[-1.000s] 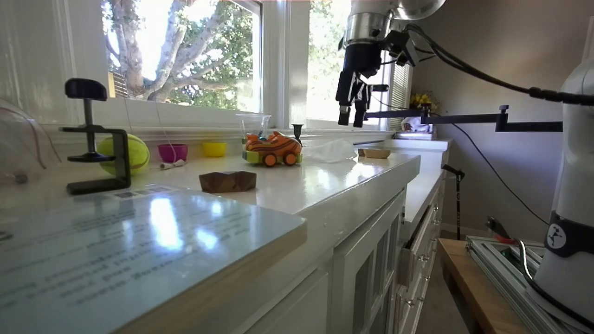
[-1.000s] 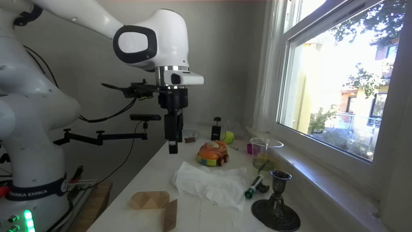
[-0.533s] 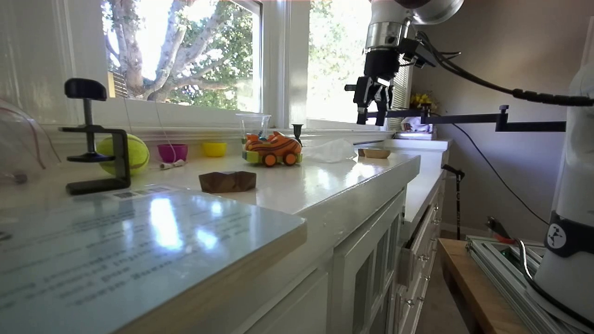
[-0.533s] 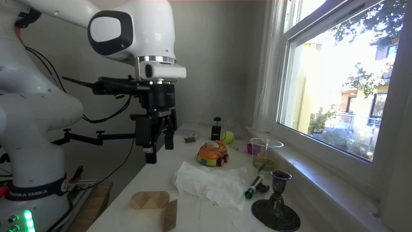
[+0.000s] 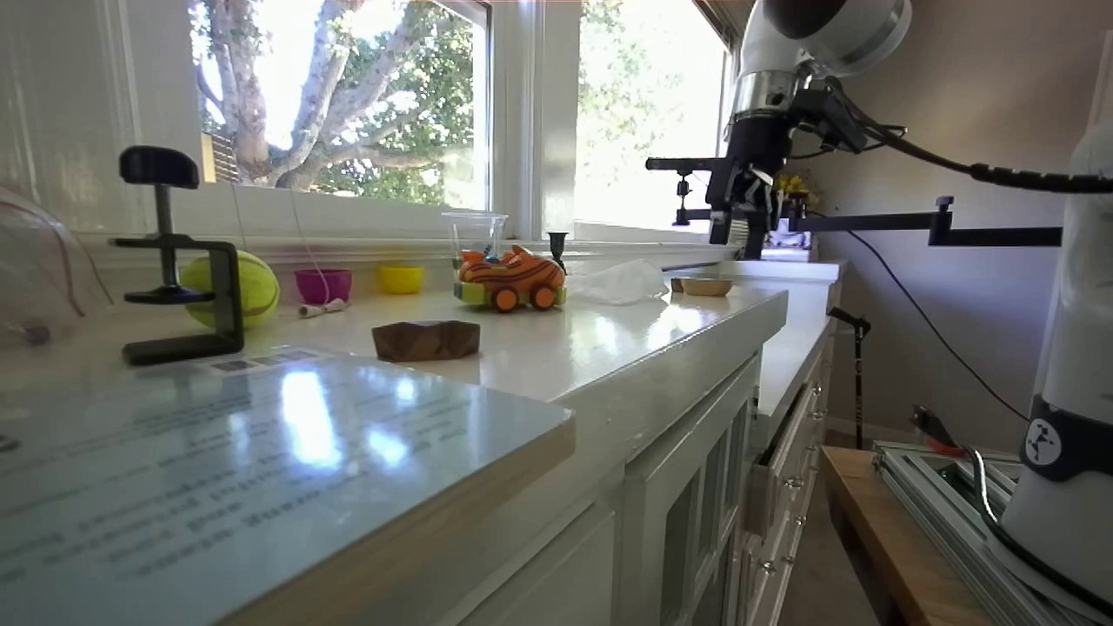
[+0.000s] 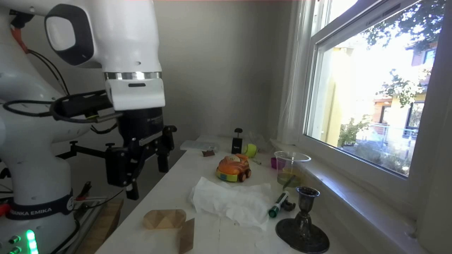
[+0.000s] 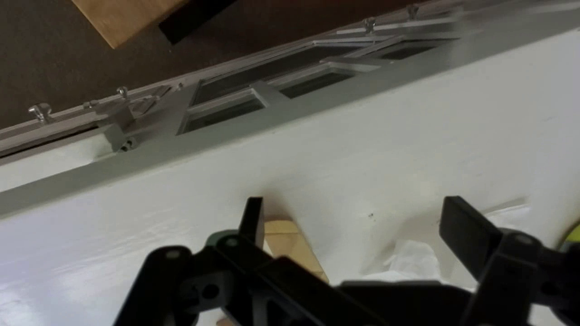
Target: Pick up the wooden block on the right and put it inside the plastic cup
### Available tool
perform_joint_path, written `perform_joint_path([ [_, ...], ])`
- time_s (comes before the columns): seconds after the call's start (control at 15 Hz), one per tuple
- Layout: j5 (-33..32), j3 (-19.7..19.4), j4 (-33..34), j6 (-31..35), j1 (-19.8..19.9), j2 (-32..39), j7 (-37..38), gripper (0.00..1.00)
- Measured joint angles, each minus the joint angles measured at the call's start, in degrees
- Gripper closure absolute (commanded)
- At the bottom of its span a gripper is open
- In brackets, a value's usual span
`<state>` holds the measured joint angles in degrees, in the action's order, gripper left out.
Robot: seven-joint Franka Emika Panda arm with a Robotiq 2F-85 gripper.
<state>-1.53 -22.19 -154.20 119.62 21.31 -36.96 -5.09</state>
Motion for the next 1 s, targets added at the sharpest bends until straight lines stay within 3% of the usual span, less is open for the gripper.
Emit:
perform_joint_path([
  [0.33, 0.2, 0.1, 3.1, -5.7, -2.5, 0.6, -8.3, 0.0],
  [0.67, 0.2, 0.4, 3.0, -5.4, -2.6, 0.8, -8.3, 0.0],
  [1.0, -6.0, 0.4, 3.0, -2.8, -2.5, 1.2, -12.1, 0.0],
])
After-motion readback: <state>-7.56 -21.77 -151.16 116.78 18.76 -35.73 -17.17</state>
